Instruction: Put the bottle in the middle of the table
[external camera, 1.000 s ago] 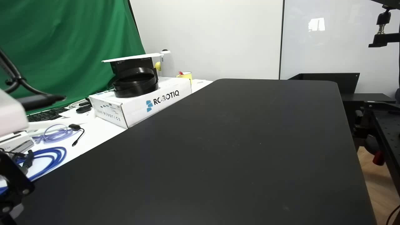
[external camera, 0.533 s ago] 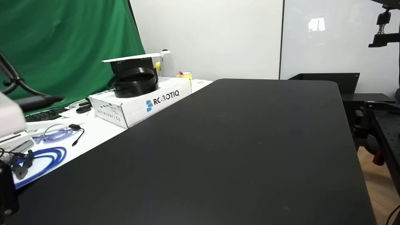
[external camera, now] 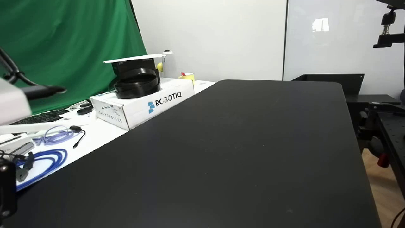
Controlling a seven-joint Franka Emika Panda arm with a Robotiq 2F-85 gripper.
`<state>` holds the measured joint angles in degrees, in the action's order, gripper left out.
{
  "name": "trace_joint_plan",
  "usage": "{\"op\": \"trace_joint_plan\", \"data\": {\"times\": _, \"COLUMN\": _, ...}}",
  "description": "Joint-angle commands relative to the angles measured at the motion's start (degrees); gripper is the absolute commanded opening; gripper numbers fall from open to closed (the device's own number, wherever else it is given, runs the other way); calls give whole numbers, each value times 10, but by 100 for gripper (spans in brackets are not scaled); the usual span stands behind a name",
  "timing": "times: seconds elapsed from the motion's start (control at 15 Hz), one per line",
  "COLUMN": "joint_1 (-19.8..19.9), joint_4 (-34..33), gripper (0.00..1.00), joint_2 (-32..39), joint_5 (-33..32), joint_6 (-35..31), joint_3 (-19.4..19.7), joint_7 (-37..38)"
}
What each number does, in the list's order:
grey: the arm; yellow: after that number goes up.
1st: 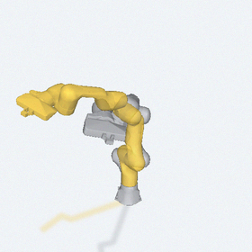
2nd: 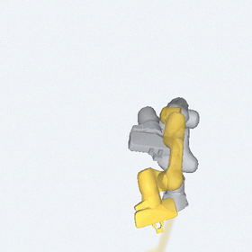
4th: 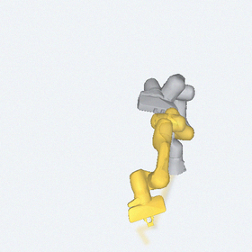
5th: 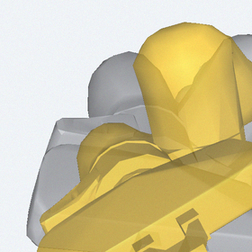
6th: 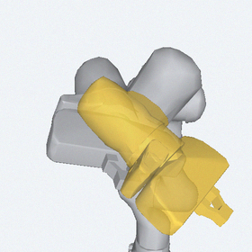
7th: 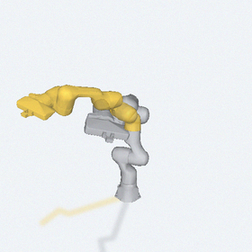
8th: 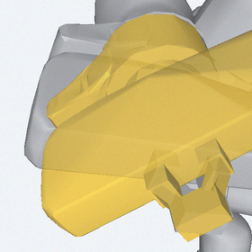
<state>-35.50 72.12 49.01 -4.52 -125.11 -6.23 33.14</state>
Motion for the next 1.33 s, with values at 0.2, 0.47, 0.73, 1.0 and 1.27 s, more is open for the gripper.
{"op": "trace_joint_plan", "data": {"times": 0.2, "joint_1": 30, "joint_4": 27, "gripper": 19, "joint_2": -37, "joint_5": -22, "joint_6": 42, "joint_3": 31, "joint_7": -34}}
{"op": "trace_joint_plan", "data": {"times": 0.47, "joint_1": 61, "joint_4": 73, "gripper": 19, "joint_2": -75, "joint_5": -22, "joint_6": 21, "joint_3": 44, "joint_7": -77}}
{"op": "trace_joint_plan", "data": {"times": 0.73, "joint_1": 104, "joint_4": 138, "gripper": 19, "joint_2": -126, "joint_5": -10, "joint_6": -9, "joint_3": 42, "joint_7": -136}}
{"op": "trace_joint_plan", "data": {"times": 1.0, "joint_1": 151, "joint_4": 205, "gripper": 19, "joint_2": -178, "joint_5": -23, "joint_6": -21, "joint_3": 36, "joint_7": -178}}
{"op": "trace_joint_plan", "data": {"times": 1.27, "joint_1": 189, "joint_4": 280, "gripper": 19, "joint_2": -215, "joint_5": -39, "joint_6": -47, "joint_3": 40, "joint_7": -220}}
